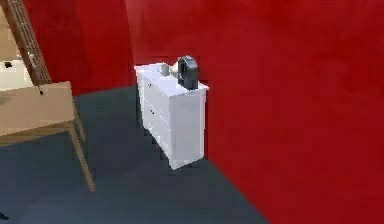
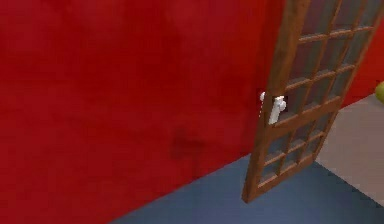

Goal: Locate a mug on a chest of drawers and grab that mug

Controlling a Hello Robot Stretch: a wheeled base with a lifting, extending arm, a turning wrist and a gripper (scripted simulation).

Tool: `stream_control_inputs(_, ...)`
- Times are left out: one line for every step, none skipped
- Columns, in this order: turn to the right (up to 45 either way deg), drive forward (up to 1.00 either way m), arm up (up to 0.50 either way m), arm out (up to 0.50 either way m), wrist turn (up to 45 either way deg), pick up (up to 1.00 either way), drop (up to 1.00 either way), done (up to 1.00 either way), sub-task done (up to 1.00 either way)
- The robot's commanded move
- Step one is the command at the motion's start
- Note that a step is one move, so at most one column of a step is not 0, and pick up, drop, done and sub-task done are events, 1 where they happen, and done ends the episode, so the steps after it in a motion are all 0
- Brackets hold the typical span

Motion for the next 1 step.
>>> stream_control_inputs(0.0, 0.70, 0.00, 0.00, 0.0, 0.00, 0.00, 0.00, 0.00)
